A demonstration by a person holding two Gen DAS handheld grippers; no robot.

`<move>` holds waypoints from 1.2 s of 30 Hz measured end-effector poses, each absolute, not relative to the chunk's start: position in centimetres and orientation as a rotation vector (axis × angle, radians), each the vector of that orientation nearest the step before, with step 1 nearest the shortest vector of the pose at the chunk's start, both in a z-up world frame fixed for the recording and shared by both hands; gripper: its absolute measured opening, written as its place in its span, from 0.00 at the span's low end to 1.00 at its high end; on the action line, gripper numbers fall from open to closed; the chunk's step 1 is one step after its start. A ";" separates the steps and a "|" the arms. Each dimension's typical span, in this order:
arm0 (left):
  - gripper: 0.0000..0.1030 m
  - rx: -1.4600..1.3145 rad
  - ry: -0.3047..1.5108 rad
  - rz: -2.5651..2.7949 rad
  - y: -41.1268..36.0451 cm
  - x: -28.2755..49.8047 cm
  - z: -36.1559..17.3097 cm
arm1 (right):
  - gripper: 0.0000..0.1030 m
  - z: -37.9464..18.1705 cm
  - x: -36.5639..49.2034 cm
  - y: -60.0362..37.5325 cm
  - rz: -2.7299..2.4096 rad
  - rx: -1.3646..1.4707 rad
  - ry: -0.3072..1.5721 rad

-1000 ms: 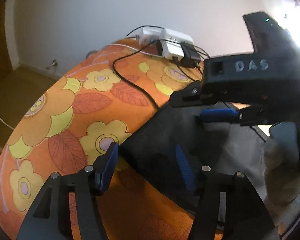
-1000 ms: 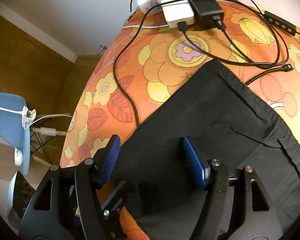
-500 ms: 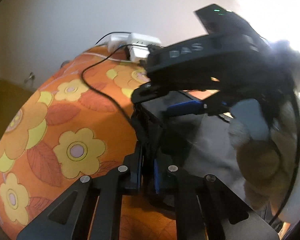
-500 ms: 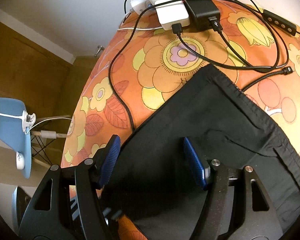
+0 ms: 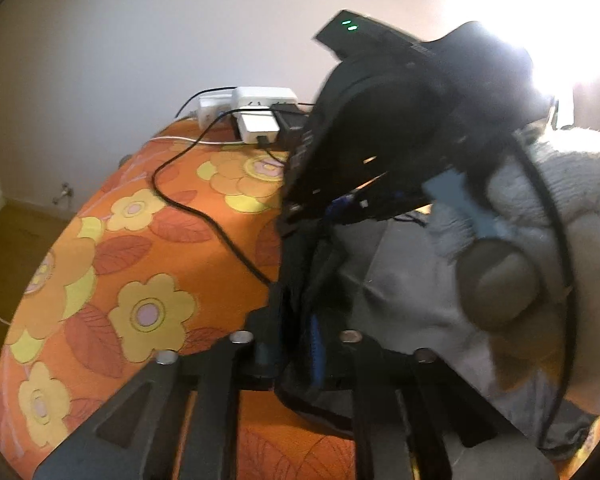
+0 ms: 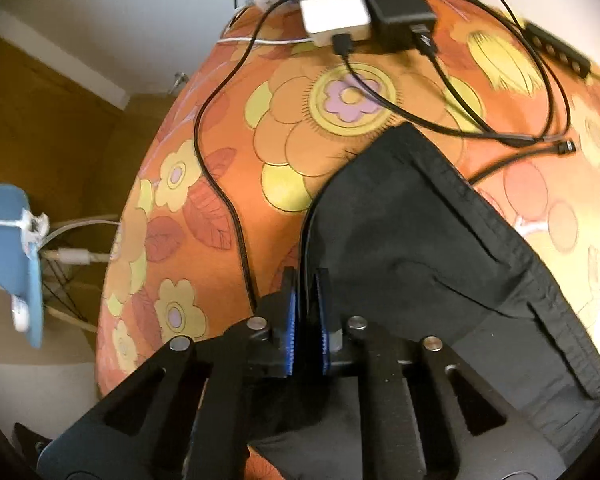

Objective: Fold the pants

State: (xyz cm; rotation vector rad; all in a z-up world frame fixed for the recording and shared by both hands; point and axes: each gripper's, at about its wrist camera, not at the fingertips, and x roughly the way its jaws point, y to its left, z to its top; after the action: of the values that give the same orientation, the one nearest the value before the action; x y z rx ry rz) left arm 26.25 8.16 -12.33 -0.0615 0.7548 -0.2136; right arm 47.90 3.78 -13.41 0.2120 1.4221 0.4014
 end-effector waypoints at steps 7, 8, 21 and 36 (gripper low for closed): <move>0.61 -0.069 0.807 -0.170 7.7 26.6 -12.8 | 0.05 -11.6 47.0 1.7 0.436 0.270 1.373; 0.61 -0.110 0.814 -0.199 8.1 26.8 -12.9 | 0.05 -11.2 46.9 1.6 0.443 0.276 1.365; 0.05 -0.154 0.693 -0.293 6.8 24.3 -9.0 | 0.05 -5.0 44.0 -1.9 0.462 0.325 1.246; 0.05 -0.046 0.624 -0.466 -2.5 18.6 -1.8 | 0.05 4.0 34.9 -13.8 0.392 0.389 1.075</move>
State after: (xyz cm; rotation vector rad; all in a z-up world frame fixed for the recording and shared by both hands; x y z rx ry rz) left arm 18.65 -2.52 -1.77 -0.0462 0.6241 -0.4663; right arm 34.90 -13.77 4.02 0.3885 1.0754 0.3915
